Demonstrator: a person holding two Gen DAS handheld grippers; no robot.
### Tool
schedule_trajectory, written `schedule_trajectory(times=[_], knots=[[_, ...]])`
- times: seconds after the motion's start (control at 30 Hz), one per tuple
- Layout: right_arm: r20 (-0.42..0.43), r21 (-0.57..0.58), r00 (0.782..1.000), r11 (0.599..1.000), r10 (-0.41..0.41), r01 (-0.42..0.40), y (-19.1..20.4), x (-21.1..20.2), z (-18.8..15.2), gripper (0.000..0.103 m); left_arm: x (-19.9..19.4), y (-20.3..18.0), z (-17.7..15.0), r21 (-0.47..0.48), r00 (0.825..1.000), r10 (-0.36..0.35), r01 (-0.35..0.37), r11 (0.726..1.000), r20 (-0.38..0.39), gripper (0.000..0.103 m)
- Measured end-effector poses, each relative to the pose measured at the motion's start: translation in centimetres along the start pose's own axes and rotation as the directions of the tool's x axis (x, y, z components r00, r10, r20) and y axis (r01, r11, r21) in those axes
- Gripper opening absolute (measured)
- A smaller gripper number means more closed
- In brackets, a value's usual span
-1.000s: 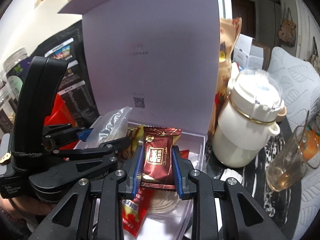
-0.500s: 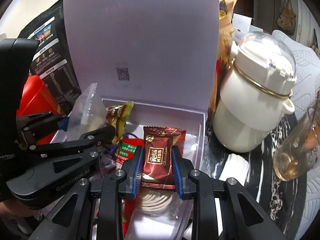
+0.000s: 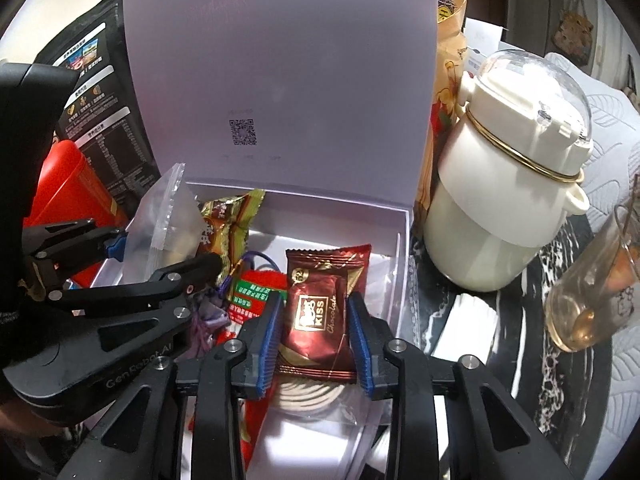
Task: Organize soft objects
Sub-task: 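Lower both items into the box and open both tools, then withdraw both tools from the box back over the table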
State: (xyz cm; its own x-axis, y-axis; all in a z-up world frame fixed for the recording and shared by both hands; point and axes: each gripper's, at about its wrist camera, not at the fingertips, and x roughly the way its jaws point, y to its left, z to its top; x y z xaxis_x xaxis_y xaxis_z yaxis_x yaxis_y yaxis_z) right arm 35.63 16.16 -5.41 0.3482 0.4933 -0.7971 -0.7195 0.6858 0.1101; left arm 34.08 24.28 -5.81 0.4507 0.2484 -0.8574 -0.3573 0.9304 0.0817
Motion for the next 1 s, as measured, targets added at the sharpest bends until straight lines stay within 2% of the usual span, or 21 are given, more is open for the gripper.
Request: schedule_trajectory(times=[0.17,0.4,0.47,0.53,0.6,0.8,0.93,1.0], knots=[[0.009,0.001,1.0,1.0,-0.02,0.02,0.1,-1.0,0.3,0.047,-0.4,0.5,-0.2,-0.029,1.0,0.004,-0.004,1.0,-0.011,0.039],[0.034,0.007,0.998,0.998,-0.058,0.058,-0.3,-3.0,0.5,0.053,-1.5,0.8,-0.2,-0.032,0.999,0.035,-0.034,0.999,0.006,0.04],[0.037,0.013,0.997,0.998,-0.066,0.066,-0.4,-3.6,0.7,0.053,-2.0,0.8,-0.2,-0.031,0.999,0.037,-0.037,0.999,0.013,0.048],[0.045,0.02,0.996,0.997,-0.071,0.07,-0.5,-4.1,0.8,0.053,-2.7,1.0,-0.1,-0.038,0.999,0.036,-0.035,0.999,0.031,0.071],[0.055,0.021,0.996,0.997,-0.075,0.074,-0.6,-4.8,0.9,0.053,-3.5,1.0,-0.1,-0.041,0.998,0.039,-0.037,0.998,0.053,0.082],[0.102,0.019,0.99,0.996,-0.094,0.092,-0.5,-7.6,1.6,0.053,-6.7,1.3,0.1,-0.049,0.994,0.035,-0.03,0.998,0.106,0.082],[0.148,0.016,0.983,0.994,-0.108,0.107,-0.2,-10.1,2.2,0.054,-10.0,2.3,-0.4,-0.057,0.985,0.037,-0.028,0.998,0.168,0.082],[0.178,0.013,0.978,0.994,-0.112,0.111,-0.1,-11.5,2.4,0.06,-11.9,2.3,-0.2,-0.06,0.978,0.039,-0.028,0.998,0.203,0.082]])
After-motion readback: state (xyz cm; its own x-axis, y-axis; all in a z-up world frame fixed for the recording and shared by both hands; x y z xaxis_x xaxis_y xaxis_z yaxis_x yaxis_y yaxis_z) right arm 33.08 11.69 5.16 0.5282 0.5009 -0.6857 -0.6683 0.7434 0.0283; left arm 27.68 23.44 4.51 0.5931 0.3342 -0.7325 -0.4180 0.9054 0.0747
